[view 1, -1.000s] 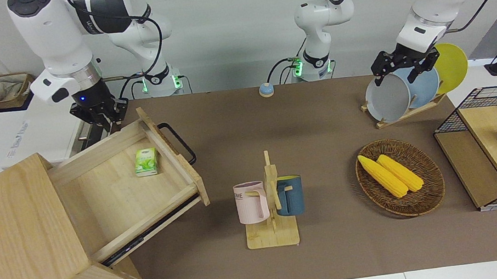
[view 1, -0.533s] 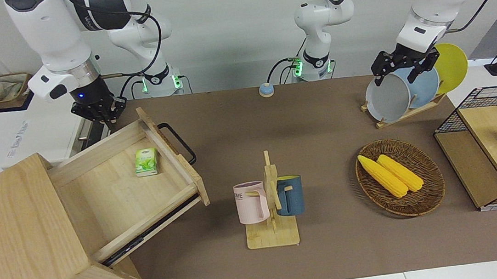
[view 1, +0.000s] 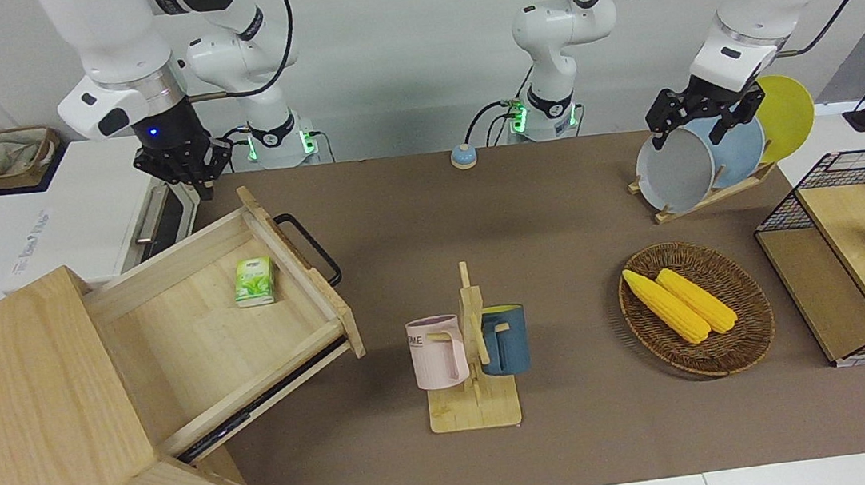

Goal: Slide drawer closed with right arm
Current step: 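Swing the right arm over and press the gripper against the drawer front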

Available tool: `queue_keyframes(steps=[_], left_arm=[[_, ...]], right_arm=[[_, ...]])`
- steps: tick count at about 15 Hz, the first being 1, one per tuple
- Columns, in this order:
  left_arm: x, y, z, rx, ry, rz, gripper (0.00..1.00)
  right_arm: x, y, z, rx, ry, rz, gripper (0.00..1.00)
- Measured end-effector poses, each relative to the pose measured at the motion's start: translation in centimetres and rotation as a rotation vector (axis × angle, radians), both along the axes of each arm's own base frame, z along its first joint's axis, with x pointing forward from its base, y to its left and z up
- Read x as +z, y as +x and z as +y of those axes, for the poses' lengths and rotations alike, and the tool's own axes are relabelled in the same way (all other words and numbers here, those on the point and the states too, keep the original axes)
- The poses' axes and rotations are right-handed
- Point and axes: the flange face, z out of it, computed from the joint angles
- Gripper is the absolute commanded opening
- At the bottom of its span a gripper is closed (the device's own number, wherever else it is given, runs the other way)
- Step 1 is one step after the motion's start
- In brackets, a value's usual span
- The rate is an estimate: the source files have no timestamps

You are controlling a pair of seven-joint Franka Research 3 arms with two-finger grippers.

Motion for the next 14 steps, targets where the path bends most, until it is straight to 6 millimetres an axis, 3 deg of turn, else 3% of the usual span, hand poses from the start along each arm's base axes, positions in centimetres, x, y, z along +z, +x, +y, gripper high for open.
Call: queue_keyframes(steps=[8,14], left_arm=[[0.0,0.0,0.0,0.000,0.000,0.000,0.99],[0.0,0.0,0.0,0.000,0.000,0.000,0.99]], right_arm=[[0.2,-2.2,10.7,-0.172,0.007,-0.009,0.000],[-0.1,-3.7,15.7,-0.317,0.015,-0.006,0.000]])
